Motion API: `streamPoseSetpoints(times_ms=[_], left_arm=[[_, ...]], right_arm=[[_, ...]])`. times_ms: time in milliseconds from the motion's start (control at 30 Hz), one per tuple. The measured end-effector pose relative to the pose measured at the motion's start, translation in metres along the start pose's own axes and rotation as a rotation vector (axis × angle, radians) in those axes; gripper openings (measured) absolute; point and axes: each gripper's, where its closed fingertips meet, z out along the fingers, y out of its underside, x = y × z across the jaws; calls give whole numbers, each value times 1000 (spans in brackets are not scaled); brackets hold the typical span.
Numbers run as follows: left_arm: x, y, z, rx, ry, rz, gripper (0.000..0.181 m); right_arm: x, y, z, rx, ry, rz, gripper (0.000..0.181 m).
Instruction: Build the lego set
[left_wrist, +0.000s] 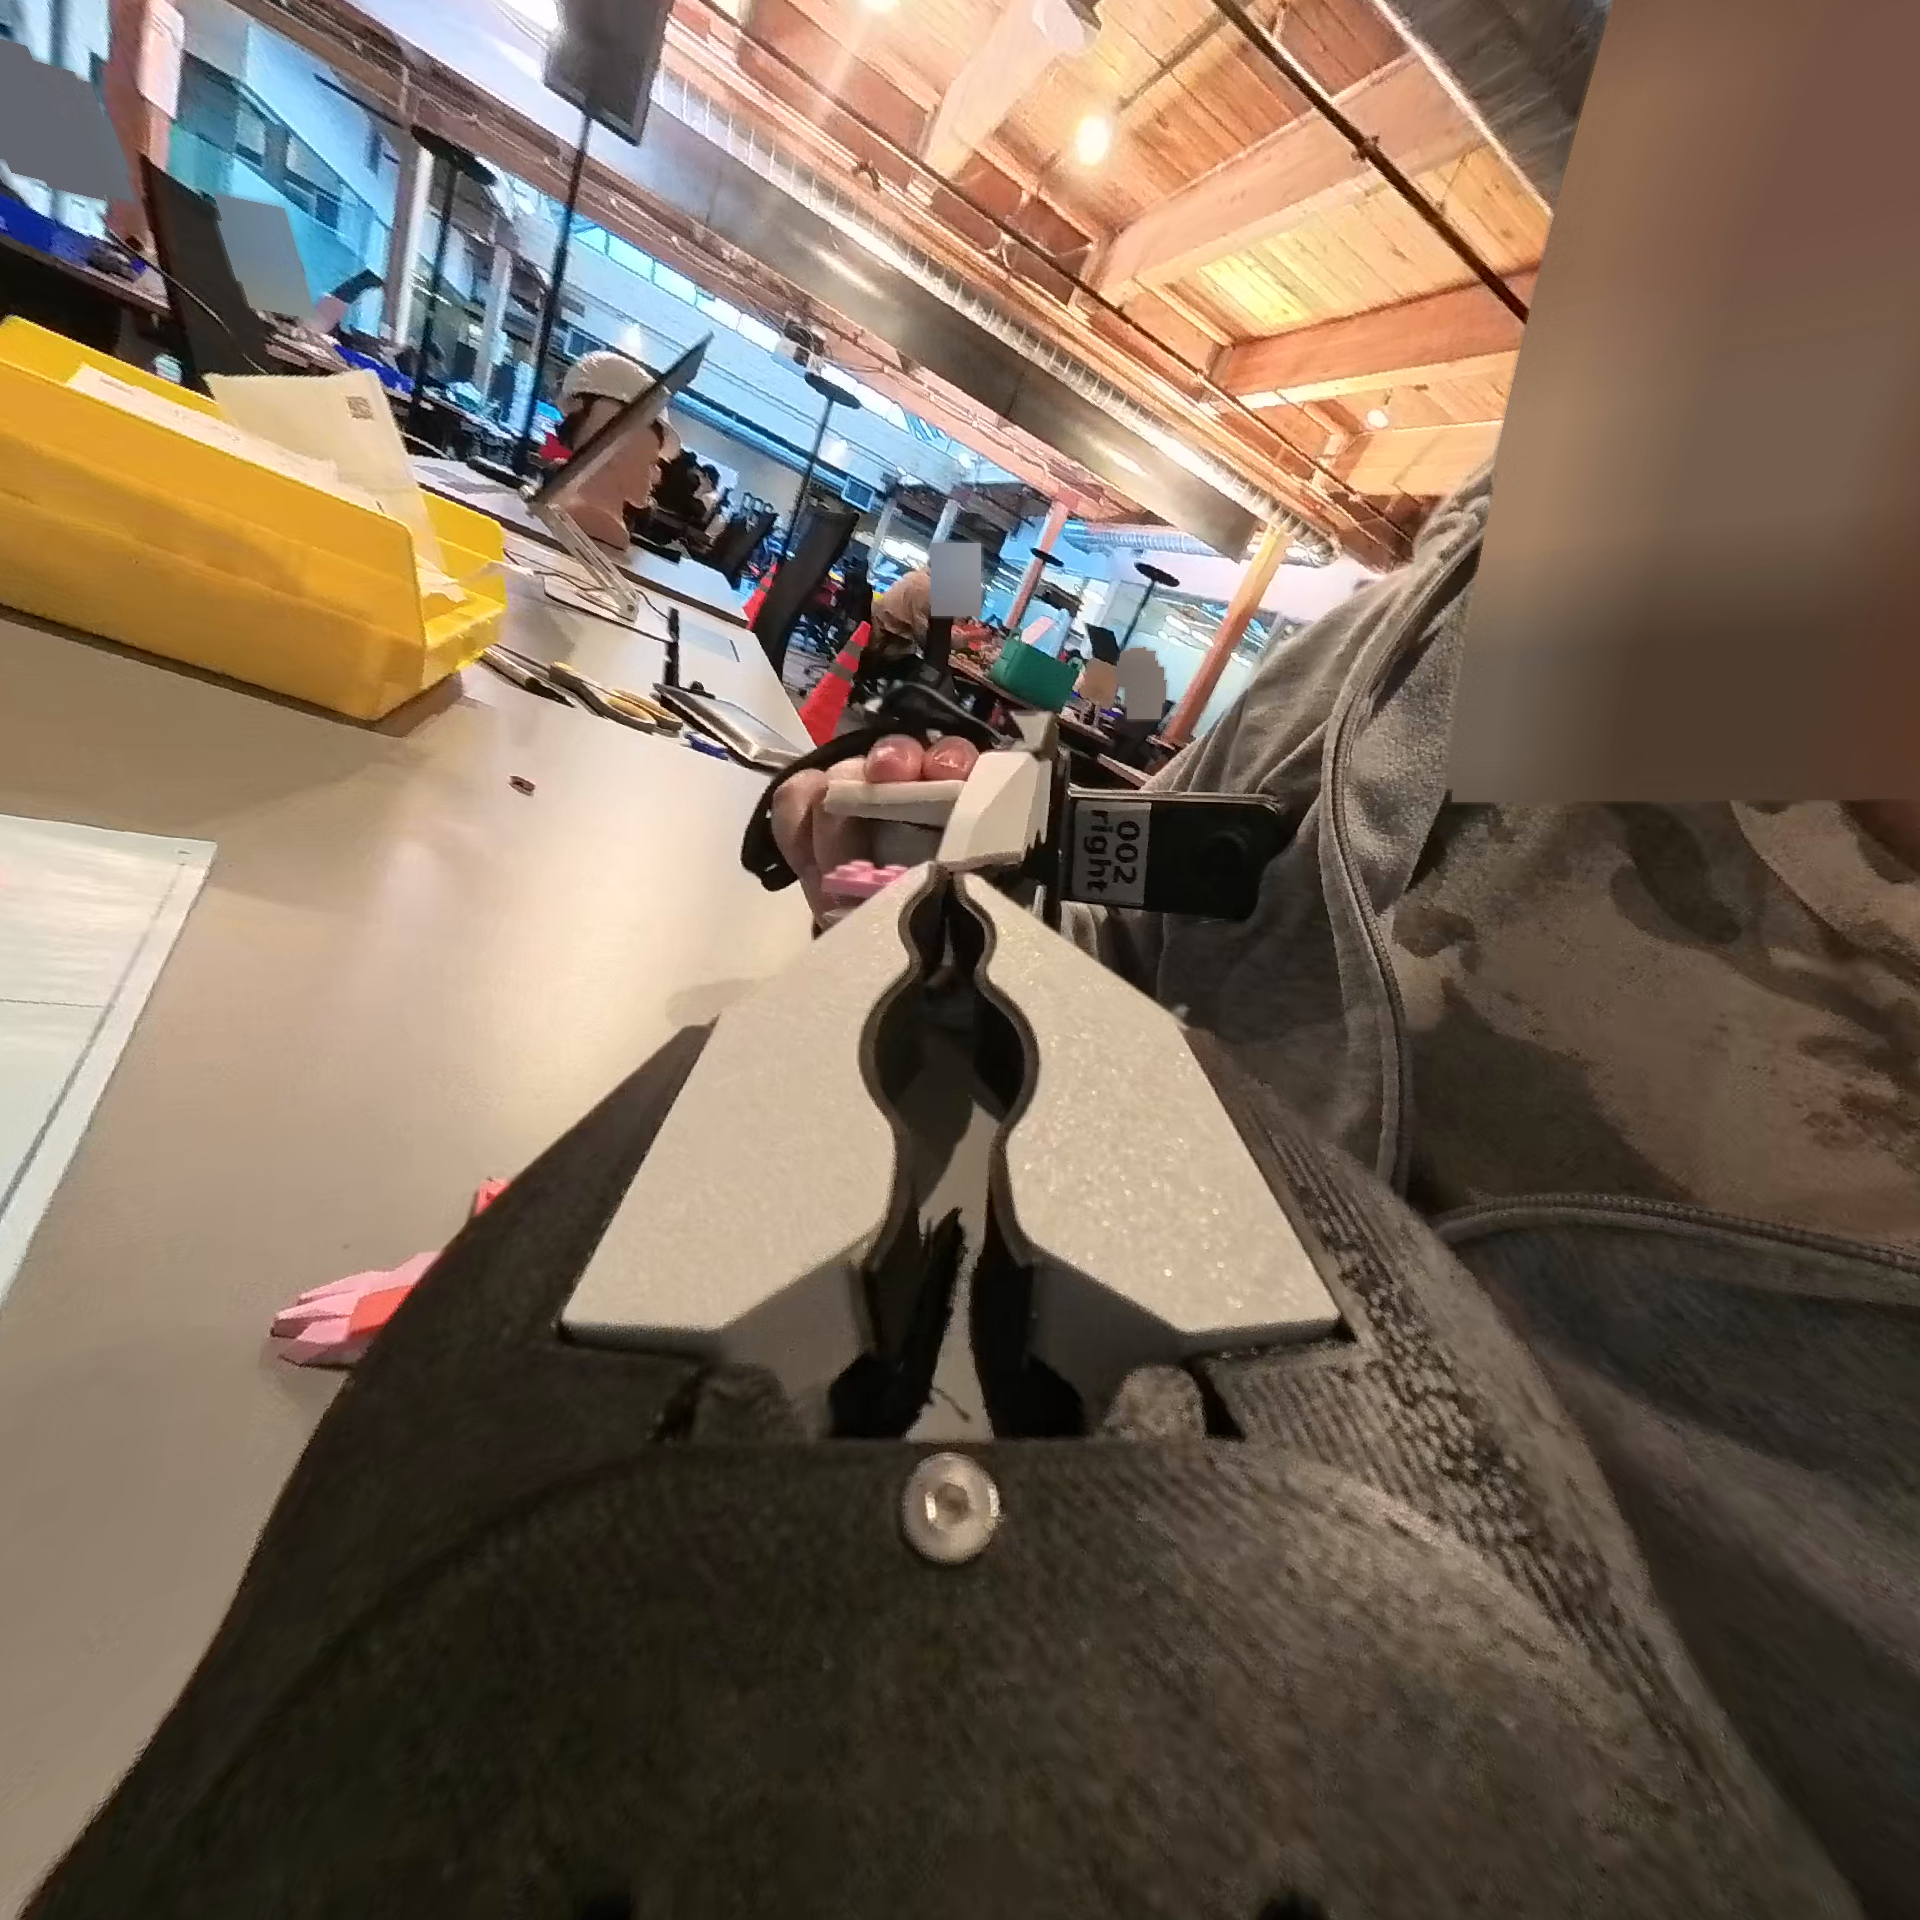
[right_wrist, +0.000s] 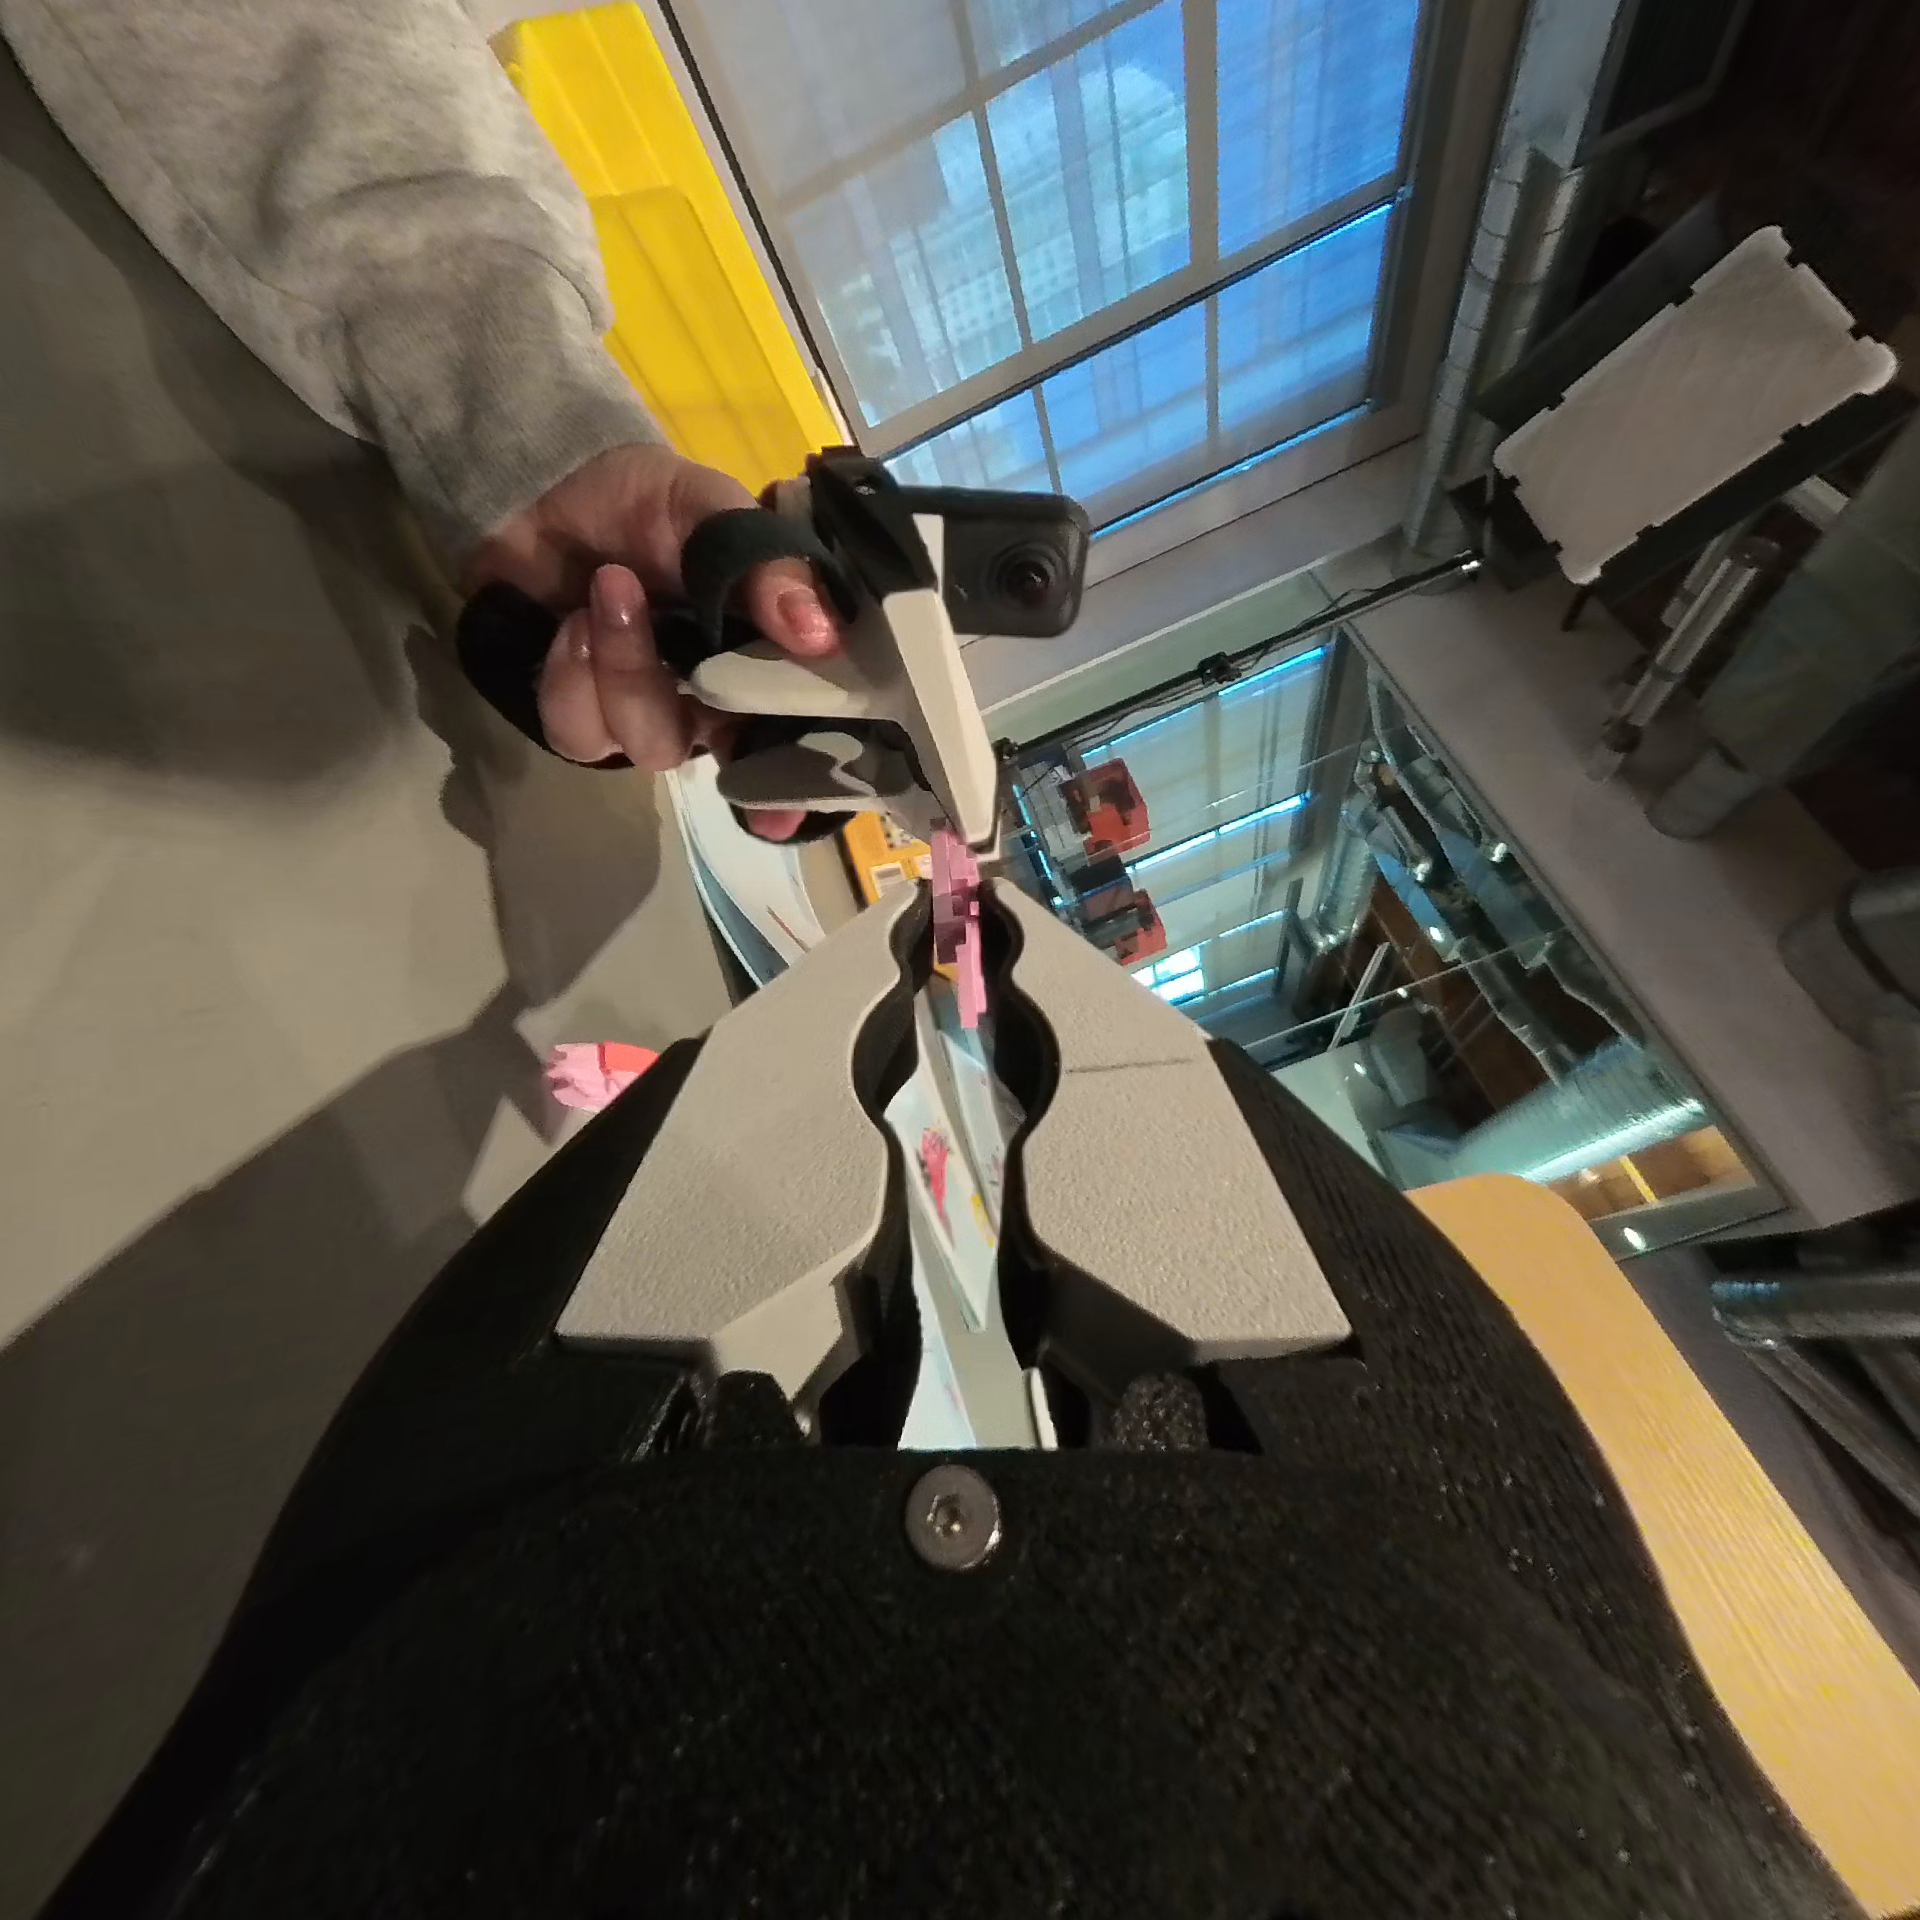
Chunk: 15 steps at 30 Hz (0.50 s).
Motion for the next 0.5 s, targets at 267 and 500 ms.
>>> streamPoseSetpoints(times_ms=[267,500], left_arm=[[3,11,4,-83,25,-23,8],[7,12,-1,-112,60,-17,6]], right_arm=[[-1,-1,0,8,-9,10,6],[-1,11,0,-48,-7,-4,20]])
